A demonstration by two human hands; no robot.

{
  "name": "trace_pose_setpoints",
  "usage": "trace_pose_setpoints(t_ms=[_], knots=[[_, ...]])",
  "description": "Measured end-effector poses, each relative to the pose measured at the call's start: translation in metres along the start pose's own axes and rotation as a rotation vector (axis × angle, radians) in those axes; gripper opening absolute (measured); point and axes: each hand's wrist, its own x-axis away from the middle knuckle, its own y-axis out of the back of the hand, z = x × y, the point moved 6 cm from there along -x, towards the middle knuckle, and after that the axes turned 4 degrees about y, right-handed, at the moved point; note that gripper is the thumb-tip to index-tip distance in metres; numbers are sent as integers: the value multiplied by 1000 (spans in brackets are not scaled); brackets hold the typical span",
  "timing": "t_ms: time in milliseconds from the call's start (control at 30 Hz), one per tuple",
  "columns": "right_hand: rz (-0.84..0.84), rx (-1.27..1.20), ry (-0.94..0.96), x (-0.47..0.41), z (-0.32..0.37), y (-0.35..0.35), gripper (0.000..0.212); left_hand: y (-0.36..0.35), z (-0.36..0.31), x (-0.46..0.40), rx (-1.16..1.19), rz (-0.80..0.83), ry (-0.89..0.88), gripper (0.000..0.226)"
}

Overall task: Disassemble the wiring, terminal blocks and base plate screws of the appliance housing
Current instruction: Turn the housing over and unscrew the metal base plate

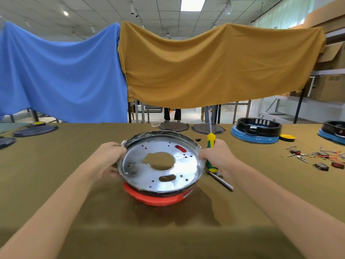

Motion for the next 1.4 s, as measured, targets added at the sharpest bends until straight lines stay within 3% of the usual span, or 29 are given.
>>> trace_pose_setpoints(t_ms=[133,200,300,467,567,667,833,1000,1067,1233,1400], knots=[[91,55,54,-29,14,-8,37,17,-1,4,-283,176,128,14],[183,74,90,-42,20,-14,38,23,4,-1,-386,187,127,28],[325,157,132,-60,27,-23,36,17,5,-14,-301,209,100,47],[512,351,219,-81,46,-46,31,-5,-3,-34,-313,291,88,33],[510,361,236,-99,58,-49,32,-6,-6,-42,-310,331,60,25],[487,452,330,-114,67,-51,32,-14,-7,-45,-286,373,35,32],[454,662,496,-117,48,-71,26,-30,-5,-40,-462,493,76,22],[391,689,549,-113,51,-64,30,-40,-28,-62,-581,314,-43,34],[356,665,502,-110,59,-55,27,-55,-38,-73,-520,300,-155,40],[520,648,347,-91,67,-34,12,-76,-40,-80,-408,423,-363,52],[435,356,442,-78,86,-12,32,-79,-30,-88,-554,371,-398,41]])
